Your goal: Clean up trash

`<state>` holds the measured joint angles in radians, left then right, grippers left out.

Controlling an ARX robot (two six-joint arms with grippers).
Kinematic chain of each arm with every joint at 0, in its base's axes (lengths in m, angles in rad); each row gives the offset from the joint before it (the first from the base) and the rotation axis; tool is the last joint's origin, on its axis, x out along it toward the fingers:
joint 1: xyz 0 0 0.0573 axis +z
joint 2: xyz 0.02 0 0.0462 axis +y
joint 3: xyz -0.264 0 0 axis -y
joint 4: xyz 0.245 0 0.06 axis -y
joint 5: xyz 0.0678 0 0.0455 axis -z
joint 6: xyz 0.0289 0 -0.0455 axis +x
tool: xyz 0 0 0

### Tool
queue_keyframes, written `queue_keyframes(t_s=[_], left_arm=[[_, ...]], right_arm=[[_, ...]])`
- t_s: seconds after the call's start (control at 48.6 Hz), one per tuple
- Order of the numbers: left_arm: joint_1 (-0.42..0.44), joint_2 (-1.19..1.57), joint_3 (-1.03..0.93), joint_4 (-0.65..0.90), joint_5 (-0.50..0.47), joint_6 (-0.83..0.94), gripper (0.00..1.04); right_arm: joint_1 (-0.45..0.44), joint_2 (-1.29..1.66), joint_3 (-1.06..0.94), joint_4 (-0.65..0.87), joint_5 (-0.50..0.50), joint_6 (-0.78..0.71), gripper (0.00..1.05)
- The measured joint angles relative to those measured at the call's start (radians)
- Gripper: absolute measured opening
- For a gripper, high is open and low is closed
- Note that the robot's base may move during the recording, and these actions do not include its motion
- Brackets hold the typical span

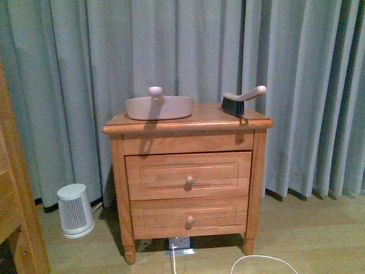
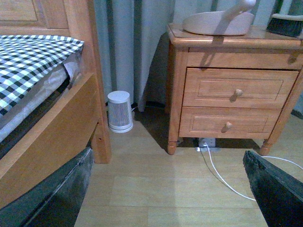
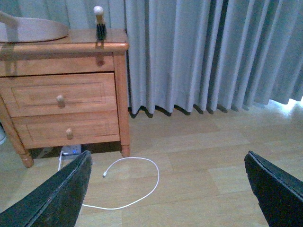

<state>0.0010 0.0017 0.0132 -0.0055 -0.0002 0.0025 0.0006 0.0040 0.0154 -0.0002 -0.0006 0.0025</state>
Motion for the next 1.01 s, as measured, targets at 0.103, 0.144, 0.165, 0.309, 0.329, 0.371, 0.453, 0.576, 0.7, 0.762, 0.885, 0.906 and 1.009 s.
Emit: queue_keyframes(t_s=[0.103,0.144,0.165,0.309,0.329,0.371,0.453,0.576,0.7,0.762,0.885,0.906,1.009], left_arm=[[0.000,0.000,0.000,0.000,0.000,0.000,0.97],[0.000,0.000,0.000,0.000,0.000,0.000,0.97],[0.000,0.000,0.000,0.000,0.000,0.000,0.97],[0.000,0.000,0.000,0.000,0.000,0.000,0.97],[0.000,0.000,0.000,0.000,0.000,0.000,0.97],[0.000,0.000,0.000,0.000,0.000,0.000,0.97],[0.000,0.000,0.000,0.000,0.000,0.000,0.97],[0.000,0.000,0.000,0.000,0.000,0.000,0.97],[0.000,0.000,0.000,0.000,0.000,0.000,0.97],[0.000,0.000,0.000,0.000,0.000,0.000,0.97],[0.000,0.000,0.000,0.000,0.000,0.000,0.97],[0.000,0.000,0.000,0.000,0.000,0.000,0.97],[0.000,0.000,0.000,0.000,0.000,0.000,0.97]], right_arm=[[0.000,0.000,0.000,0.000,0.000,0.000,0.97],[0.000,0.000,0.000,0.000,0.000,0.000,0.97],[0.000,0.000,0.000,0.000,0.000,0.000,0.97],[0.000,0.000,0.000,0.000,0.000,0.000,0.97],[0.000,0.000,0.000,0.000,0.000,0.000,0.97],[0.000,0.000,0.000,0.000,0.000,0.000,0.97],[0.000,0.000,0.000,0.000,0.000,0.000,0.97],[0.000,0.000,0.000,0.000,0.000,0.000,0.97],[0.000,0.000,0.000,0.000,0.000,0.000,0.97],[0.000,0.000,0.000,0.000,0.000,0.000,0.97],[0.000,0.000,0.000,0.000,0.000,0.000,0.97],[0.000,0.000,0.000,0.000,0.000,0.000,0.97],[0.000,0.000,0.000,0.000,0.000,0.000,0.97]])
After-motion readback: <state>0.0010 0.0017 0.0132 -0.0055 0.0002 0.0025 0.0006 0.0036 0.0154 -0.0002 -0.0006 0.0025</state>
